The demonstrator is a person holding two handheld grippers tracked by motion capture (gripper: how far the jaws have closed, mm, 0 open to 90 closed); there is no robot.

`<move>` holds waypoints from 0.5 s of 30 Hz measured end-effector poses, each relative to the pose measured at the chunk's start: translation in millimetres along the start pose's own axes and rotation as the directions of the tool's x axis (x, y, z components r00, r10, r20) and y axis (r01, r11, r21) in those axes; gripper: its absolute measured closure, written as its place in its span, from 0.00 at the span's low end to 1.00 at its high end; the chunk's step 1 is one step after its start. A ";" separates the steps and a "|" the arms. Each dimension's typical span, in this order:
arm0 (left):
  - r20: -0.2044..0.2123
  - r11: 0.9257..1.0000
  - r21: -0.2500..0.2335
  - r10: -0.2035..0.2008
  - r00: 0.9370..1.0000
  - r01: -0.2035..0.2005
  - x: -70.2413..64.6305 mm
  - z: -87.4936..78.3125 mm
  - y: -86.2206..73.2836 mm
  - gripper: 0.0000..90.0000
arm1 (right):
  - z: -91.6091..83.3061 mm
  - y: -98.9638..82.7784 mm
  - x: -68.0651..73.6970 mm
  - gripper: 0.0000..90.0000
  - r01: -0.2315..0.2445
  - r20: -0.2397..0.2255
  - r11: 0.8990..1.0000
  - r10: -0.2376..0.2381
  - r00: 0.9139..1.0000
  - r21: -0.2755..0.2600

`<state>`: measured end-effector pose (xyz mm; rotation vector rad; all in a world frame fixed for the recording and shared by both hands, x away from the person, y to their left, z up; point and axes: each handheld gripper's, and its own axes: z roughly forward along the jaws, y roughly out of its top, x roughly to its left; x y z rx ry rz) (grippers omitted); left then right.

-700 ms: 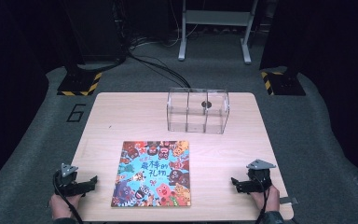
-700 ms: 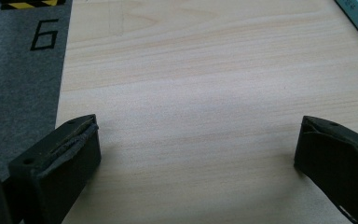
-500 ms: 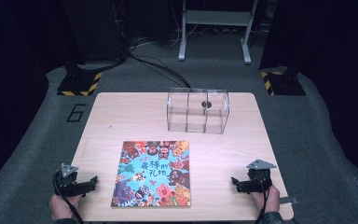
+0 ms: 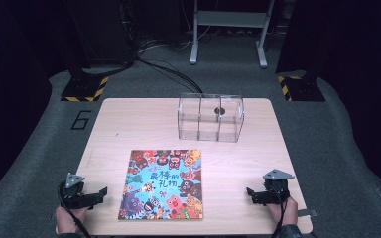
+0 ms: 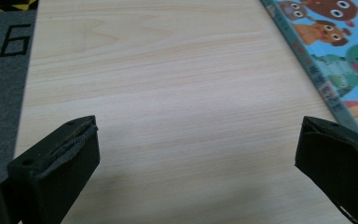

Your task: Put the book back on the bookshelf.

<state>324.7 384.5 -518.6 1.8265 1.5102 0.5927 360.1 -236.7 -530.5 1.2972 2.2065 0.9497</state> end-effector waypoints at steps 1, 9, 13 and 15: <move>0.008 1.000 0.002 0.003 1.000 -0.003 -3.6 0.3 0.8 0.00 | 0.1 0.0 -0.3 0.02 0.003 0.001 1.000 -0.003 1.000 -0.002; 0.077 0.999 0.014 0.032 0.997 -0.034 -29.9 7.8 10.7 0.00 | -0.2 -0.1 -0.4 0.03 -0.001 0.004 1.000 0.001 1.000 -0.004; 0.116 0.998 0.033 0.048 0.992 -0.052 -43.4 16.9 14.6 0.00 | -0.3 -0.2 -0.6 0.04 -0.001 0.002 1.000 0.001 1.000 -0.006; 0.133 0.998 0.029 0.055 0.990 -0.059 -52.0 21.9 16.7 0.00 | -0.4 -0.2 -0.4 0.04 -0.001 0.003 1.000 0.001 1.000 -0.008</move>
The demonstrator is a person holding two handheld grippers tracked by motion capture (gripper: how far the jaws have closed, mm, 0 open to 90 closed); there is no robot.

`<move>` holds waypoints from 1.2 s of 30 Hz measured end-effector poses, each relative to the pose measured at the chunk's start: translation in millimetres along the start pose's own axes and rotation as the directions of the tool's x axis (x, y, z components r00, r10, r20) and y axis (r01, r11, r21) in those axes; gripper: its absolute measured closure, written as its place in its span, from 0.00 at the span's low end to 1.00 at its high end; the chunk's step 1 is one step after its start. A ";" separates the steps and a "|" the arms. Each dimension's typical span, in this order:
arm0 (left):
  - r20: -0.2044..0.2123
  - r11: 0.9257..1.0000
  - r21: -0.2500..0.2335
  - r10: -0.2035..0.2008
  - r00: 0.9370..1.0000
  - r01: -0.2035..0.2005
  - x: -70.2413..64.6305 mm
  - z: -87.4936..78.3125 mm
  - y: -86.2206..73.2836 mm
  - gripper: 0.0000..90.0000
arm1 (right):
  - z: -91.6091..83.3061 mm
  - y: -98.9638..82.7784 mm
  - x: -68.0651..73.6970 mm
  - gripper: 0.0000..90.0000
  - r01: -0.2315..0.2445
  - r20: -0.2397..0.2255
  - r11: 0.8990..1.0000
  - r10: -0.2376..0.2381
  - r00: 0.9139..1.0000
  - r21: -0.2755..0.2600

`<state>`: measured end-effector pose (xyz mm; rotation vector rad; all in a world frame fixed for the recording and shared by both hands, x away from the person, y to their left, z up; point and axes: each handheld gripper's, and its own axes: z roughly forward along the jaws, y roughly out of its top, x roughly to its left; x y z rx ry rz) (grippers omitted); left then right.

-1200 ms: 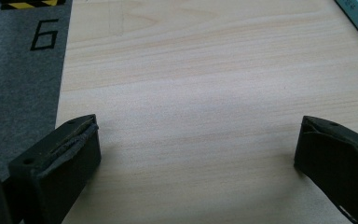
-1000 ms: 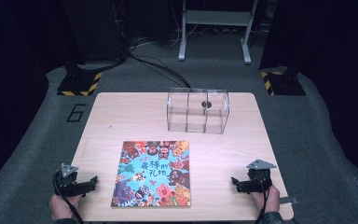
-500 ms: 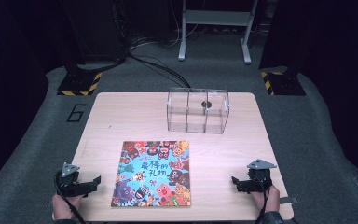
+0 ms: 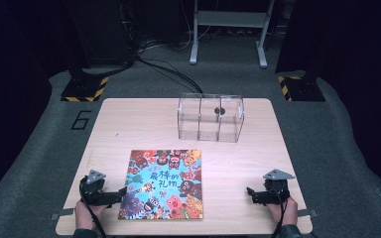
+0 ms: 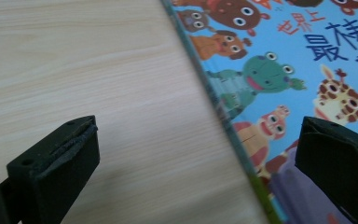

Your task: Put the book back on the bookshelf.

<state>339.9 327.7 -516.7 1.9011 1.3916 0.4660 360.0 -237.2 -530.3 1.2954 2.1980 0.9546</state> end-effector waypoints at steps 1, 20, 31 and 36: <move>0.000 1.000 0.000 0.000 1.000 0.000 0.0 0.0 0.0 0.00 | 0.0 0.0 -0.1 0.04 0.000 0.000 1.000 0.000 1.000 0.000; 0.056 0.996 0.036 0.080 0.995 -0.082 -31.3 19.4 7.5 0.19 | -1.2 -0.4 0.2 0.10 -0.008 0.003 1.000 0.008 1.000 -0.014; 0.049 0.999 0.009 0.045 0.998 -0.046 -32.9 21.2 4.9 0.22 | -1.7 -0.4 0.9 0.14 -0.010 -0.002 1.000 0.010 1.000 -0.017; 0.029 1.000 0.003 0.021 0.999 -0.021 -36.7 21.6 4.1 0.22 | -1.7 -0.2 1.1 0.15 -0.006 -0.001 1.000 0.006 1.000 -0.021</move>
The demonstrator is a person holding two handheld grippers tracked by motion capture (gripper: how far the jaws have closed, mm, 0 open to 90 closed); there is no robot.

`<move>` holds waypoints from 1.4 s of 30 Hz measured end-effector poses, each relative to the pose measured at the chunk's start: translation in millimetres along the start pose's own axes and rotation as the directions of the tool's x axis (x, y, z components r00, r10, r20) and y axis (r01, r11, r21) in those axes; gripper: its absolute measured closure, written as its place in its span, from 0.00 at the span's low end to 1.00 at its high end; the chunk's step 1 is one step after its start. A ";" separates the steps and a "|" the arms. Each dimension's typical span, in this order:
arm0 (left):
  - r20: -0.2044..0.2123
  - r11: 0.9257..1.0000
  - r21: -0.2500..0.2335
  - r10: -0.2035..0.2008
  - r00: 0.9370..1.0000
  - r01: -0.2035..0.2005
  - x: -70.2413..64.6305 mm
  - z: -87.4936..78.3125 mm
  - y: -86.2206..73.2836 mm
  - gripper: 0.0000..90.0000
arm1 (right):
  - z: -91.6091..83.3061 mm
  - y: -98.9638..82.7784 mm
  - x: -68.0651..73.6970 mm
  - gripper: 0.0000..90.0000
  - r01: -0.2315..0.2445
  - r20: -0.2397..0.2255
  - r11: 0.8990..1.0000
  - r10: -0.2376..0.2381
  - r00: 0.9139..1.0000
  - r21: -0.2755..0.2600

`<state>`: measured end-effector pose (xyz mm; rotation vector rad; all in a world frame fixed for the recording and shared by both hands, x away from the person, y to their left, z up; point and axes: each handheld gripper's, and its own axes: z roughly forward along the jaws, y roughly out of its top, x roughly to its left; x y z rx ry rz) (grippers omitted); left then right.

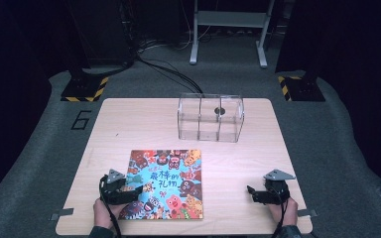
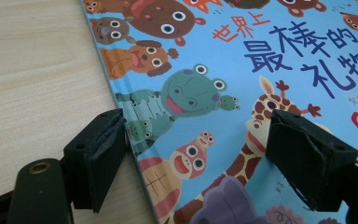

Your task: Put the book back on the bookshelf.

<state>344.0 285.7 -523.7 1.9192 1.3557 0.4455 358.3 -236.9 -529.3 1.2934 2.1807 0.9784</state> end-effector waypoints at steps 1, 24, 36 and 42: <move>-0.001 1.000 0.002 0.003 1.000 -0.003 -1.3 0.3 0.3 0.22 | 0.0 0.0 0.1 0.15 0.000 0.000 1.000 0.000 1.000 -0.001; -0.005 1.000 -0.012 -0.009 1.000 0.008 -23.9 10.9 4.7 0.22 | -0.4 -0.4 0.0 0.17 -0.010 0.008 1.000 0.010 1.000 -0.007; 0.005 1.000 -0.016 -0.005 1.000 0.005 -36.9 18.1 8.7 0.23 | -1.5 -0.6 0.7 0.23 -0.012 0.011 1.000 0.012 1.000 -0.015; 0.011 1.000 -0.017 -0.008 1.000 0.008 -43.8 21.3 10.5 0.23 | -1.5 0.2 0.8 0.27 -0.023 0.022 1.000 0.024 0.999 -0.016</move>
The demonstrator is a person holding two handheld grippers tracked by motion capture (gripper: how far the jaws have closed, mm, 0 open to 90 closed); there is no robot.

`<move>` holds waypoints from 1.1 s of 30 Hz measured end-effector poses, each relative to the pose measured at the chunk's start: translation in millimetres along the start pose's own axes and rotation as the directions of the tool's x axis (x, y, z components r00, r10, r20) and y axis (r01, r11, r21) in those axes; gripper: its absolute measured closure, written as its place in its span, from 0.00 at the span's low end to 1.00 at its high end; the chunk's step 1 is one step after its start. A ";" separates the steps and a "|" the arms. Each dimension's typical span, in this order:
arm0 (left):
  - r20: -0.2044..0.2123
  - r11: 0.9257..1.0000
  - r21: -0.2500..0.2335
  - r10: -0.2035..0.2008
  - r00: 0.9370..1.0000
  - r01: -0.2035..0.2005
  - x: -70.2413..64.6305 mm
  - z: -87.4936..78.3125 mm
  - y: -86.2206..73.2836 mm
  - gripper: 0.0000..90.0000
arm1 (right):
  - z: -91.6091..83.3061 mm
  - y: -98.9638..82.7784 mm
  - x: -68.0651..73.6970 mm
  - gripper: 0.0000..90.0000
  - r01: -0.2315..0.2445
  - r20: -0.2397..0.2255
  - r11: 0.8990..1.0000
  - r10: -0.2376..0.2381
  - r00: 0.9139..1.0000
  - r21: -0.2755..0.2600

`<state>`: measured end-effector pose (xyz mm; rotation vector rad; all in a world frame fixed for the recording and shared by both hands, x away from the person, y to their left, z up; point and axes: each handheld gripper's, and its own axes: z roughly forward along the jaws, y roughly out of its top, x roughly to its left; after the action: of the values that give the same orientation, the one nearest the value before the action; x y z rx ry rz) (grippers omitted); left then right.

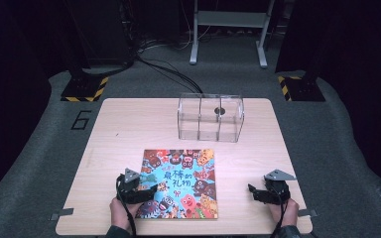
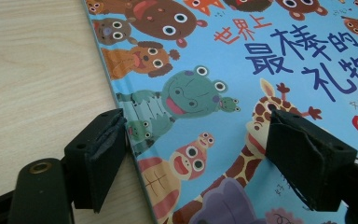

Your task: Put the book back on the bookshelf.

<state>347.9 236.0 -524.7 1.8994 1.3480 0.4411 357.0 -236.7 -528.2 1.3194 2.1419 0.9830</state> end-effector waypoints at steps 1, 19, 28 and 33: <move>0.000 1.000 0.001 0.007 1.000 -0.007 -0.6 0.4 0.1 0.23 | 0.0 0.3 0.3 0.28 -0.006 0.003 1.000 0.006 1.000 0.001; -0.071 1.000 -0.005 -0.031 0.997 0.031 23.3 -11.2 -1.5 0.08 | 7.8 46.6 35.1 0.34 -0.010 -0.136 0.998 0.017 0.991 0.055; -0.158 0.999 0.006 -0.050 0.986 0.052 48.4 -13.5 -4.8 0.00 | 30.9 65.5 58.6 0.26 0.000 -0.250 0.994 0.028 0.968 0.113; -0.168 0.999 0.013 -0.027 0.985 0.029 46.1 -9.1 -7.3 0.00 | 43.8 73.8 68.0 0.25 -0.005 -0.294 0.980 0.066 0.953 0.200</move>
<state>355.0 282.5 -530.6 1.8877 1.4892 0.5892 399.0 -139.3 -500.8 1.3771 2.5084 1.0658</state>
